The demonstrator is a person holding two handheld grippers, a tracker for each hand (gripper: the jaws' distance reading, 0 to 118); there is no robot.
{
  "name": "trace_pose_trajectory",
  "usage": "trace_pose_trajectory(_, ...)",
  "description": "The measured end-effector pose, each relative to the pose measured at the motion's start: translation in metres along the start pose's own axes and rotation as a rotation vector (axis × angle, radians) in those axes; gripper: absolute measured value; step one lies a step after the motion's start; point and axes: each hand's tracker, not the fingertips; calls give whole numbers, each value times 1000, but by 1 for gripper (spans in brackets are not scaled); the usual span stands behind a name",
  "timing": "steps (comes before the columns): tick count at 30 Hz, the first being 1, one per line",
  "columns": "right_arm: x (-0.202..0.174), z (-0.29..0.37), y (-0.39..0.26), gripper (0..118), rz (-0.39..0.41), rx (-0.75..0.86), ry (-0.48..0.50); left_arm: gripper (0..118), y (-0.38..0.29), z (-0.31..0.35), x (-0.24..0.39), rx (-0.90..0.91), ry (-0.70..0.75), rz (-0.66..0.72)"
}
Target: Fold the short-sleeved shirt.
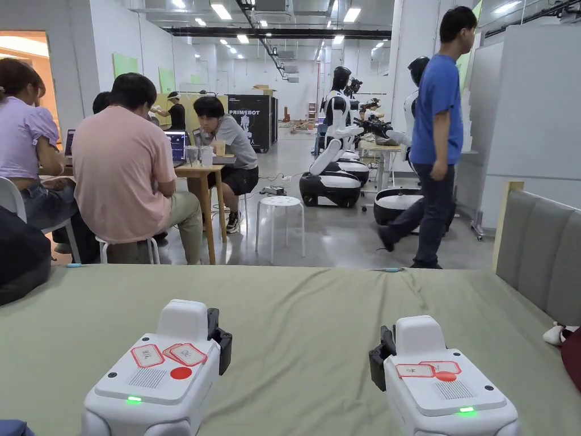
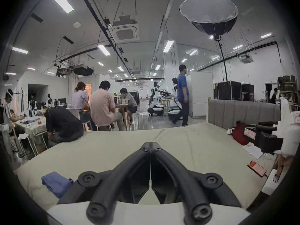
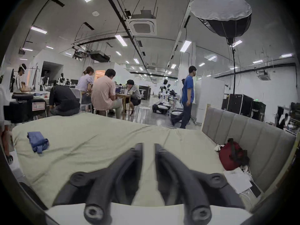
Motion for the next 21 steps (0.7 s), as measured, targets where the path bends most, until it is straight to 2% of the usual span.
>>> trace_pose_trajectory(1,0,1,0,40,-7,0,0,6,-1,1,-2,4,-2,-1)
trace_pose_trajectory(2,0,2,0,66,-15,3,-1,26,-2,2,-2,9,-4,-2)
trace_pose_trajectory(3,1,1,0,84,-26,12,-1,53,-3,3,-4,14,-3,-5)
trace_pose_trajectory(5,0,4,0,116,-37,39,7,118,-6,4,-9,26,0,-9)
trace_pose_trajectory(8,-6,8,3,118,-11,92,-7,118,-7,9,-16,55,13,-10)
trace_pose_trajectory(12,-13,5,5,118,-3,73,-7,118,-9,12,-28,63,34,2)
trace_pose_trajectory(21,-14,4,5,118,-50,80,-4,118,-12,15,-35,72,45,18)
